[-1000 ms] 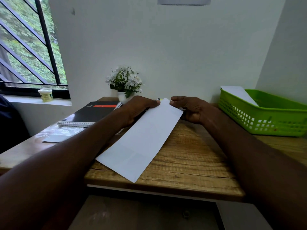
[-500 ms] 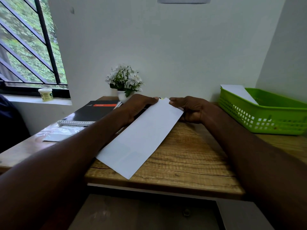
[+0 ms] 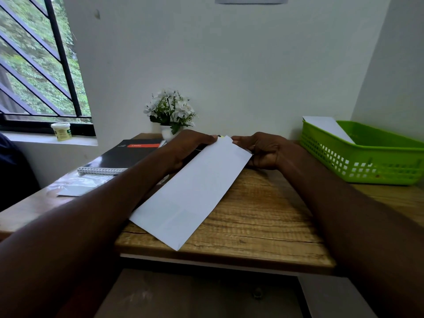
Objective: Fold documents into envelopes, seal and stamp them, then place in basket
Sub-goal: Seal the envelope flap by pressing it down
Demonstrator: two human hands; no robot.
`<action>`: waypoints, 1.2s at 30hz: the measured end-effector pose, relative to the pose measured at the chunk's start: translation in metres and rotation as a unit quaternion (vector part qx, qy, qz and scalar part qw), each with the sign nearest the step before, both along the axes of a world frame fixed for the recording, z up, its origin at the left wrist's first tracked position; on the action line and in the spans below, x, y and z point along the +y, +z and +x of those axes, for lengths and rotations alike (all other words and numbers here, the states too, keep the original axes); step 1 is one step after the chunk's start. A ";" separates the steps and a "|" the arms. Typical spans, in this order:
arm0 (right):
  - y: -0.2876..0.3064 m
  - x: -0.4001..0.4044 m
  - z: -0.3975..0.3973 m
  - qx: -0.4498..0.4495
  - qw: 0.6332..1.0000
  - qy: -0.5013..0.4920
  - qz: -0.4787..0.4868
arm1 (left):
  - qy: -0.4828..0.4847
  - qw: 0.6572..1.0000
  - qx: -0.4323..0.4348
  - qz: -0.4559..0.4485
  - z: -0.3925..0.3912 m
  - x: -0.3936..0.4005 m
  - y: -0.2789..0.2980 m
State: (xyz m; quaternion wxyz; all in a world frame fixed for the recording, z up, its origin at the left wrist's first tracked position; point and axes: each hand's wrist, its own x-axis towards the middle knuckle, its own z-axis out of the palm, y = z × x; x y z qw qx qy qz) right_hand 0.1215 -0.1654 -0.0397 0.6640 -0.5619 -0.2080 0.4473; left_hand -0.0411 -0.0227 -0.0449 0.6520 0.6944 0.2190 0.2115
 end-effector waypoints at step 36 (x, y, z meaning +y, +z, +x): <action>-0.001 0.005 -0.006 -0.223 0.969 -0.096 -0.039 | 0.042 0.998 -0.027 0.039 0.004 0.001 -0.004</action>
